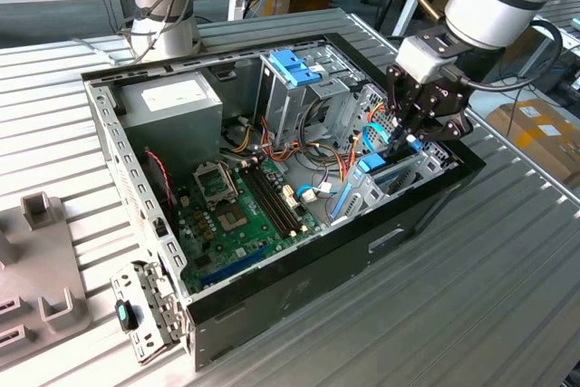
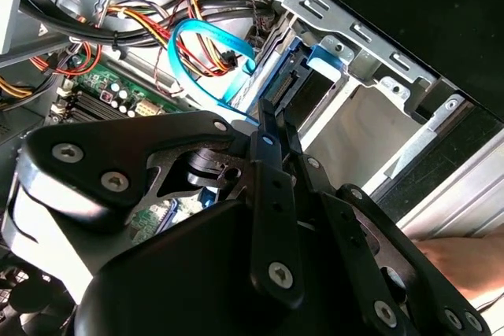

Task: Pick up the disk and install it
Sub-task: 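Insert the first disk wire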

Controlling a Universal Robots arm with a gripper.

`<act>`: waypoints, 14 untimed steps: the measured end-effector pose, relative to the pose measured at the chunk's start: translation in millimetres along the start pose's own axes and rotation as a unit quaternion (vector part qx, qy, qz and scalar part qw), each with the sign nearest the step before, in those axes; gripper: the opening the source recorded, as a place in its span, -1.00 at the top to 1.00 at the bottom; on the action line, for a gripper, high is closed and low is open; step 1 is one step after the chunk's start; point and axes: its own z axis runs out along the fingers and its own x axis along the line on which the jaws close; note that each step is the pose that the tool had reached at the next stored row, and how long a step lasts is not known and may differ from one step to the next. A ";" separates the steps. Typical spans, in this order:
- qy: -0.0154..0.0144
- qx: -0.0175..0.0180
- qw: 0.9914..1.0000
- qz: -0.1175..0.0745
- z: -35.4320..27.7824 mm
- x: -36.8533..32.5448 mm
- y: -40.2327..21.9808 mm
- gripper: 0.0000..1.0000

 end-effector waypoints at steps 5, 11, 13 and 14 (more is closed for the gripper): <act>0.000 0.000 1.000 -0.001 2.6 0.4 0.1 0.67; 0.000 0.000 1.000 -0.001 5.3 1.3 0.2 0.67; 0.000 0.000 1.000 -0.002 5.6 1.3 0.2 0.67; 0.000 0.000 1.000 -0.002 5.6 1.3 0.2 0.67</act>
